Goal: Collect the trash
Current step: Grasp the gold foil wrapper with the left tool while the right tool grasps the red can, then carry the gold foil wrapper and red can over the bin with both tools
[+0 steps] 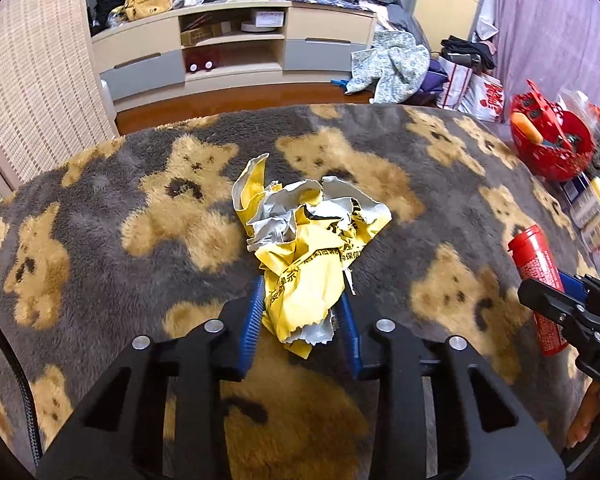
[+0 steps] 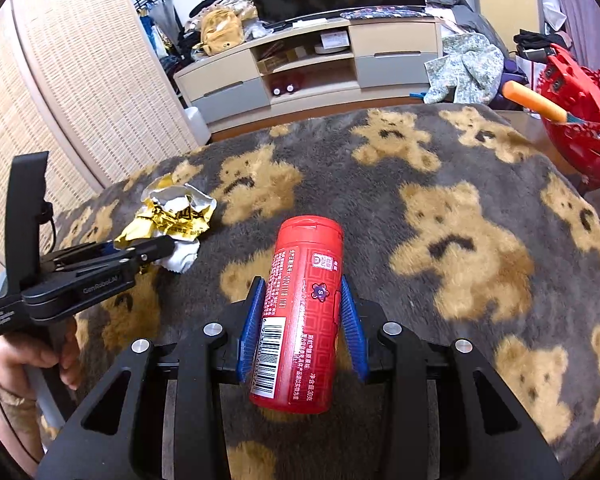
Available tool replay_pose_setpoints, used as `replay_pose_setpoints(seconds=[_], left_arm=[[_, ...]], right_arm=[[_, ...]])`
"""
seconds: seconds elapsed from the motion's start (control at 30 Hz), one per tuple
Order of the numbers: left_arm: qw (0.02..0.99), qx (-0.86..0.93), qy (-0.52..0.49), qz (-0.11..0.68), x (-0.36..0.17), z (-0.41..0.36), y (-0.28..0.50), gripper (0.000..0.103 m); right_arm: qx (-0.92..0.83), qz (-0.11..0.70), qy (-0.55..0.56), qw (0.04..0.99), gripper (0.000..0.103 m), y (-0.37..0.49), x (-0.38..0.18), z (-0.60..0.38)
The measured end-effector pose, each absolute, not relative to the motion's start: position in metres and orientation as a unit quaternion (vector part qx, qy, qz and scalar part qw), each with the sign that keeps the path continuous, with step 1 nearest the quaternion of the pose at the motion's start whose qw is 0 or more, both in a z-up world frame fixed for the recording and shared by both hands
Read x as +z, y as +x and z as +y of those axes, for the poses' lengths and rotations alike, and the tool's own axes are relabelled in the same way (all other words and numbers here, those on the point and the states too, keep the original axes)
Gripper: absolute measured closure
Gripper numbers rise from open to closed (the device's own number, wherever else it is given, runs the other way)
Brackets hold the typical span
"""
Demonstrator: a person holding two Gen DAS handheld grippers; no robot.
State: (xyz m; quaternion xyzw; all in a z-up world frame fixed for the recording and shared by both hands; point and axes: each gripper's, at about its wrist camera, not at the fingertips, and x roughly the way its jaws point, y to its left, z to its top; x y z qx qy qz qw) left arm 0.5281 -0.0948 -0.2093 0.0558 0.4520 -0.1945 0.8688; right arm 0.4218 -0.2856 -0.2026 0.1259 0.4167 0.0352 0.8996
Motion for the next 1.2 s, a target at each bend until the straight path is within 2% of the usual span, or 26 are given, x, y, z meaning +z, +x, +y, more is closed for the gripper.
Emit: replay_pose_setpoints(seconds=[0.3, 0.53, 0.77, 0.93, 1.2], left_arm=[[0.882, -0.198, 0.055, 0.424, -0.163, -0.081, 0.432, 0.072], [0.888, -0.182, 0.054, 0.42, -0.13, -0.061, 0.313, 0.072], [0.893, -0.189, 0.038, 0.407, -0.117, -0.045, 0.203, 0.071], [0.897, -0.194, 0.031, 0.395, -0.122, -0.04, 0.133, 0.071], [0.889, -0.201, 0.017, 0.411, -0.17, -0.037, 0.065, 0.07]], right_arm=[[0.029, 0.388, 0.084, 0.917, 0.064, 0.342, -0.152, -0.266], [0.036, 0.381, 0.062, 0.922, 0.064, 0.249, -0.121, -0.258], [0.053, 0.385, 0.06, 0.92, 0.064, 0.157, -0.113, -0.252], [0.064, 0.387, 0.053, 0.918, 0.064, 0.1, -0.123, -0.243], [0.075, 0.413, 0.08, 0.904, 0.064, 0.044, -0.167, -0.236]])
